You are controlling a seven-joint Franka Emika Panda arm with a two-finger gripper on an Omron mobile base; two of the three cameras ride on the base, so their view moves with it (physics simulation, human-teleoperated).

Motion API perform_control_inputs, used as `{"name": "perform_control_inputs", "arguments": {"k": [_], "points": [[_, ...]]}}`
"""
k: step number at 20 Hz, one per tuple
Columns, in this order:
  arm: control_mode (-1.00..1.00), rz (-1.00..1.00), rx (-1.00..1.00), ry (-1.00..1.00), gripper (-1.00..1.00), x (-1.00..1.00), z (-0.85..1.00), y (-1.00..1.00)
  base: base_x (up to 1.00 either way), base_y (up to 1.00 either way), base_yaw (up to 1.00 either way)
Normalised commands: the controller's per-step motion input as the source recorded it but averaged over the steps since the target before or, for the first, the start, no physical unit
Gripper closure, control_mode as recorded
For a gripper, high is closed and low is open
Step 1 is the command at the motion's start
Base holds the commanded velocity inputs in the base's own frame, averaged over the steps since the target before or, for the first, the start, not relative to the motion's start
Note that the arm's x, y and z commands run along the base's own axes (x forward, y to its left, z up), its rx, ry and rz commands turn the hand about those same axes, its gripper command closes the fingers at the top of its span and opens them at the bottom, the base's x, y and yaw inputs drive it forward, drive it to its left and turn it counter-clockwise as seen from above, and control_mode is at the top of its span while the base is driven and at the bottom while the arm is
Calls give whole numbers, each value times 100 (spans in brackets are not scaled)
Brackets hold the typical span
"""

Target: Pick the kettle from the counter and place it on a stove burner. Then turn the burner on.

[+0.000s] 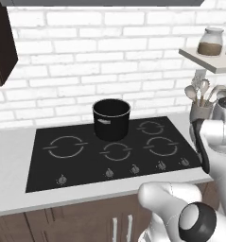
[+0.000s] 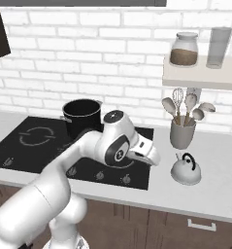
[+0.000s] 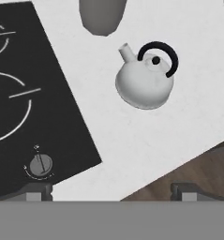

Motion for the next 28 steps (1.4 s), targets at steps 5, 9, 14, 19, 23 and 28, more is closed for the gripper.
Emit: {"name": "perform_control_inputs", "arguments": {"k": [5, 9, 14, 19, 23, 28], "points": [[-100, 9, 2, 7, -100, 16, 1, -74, 0, 0, 0], [-100, 0, 3, 6, -100, 24, 1, -63, 0, 0, 0], [-100, 0, 5, 3, -100, 16, 0, -56, 0, 0, 0], [-100, 7, 5, 0, -100, 14, 0, -44, 0, 0, 0], [-100, 10, 1, -2, -100, 28, -4, -19, 0, 0, 0], [-100, 14, 0, 0, -100, 51, -15, -7, 0, 0, 0]]}}
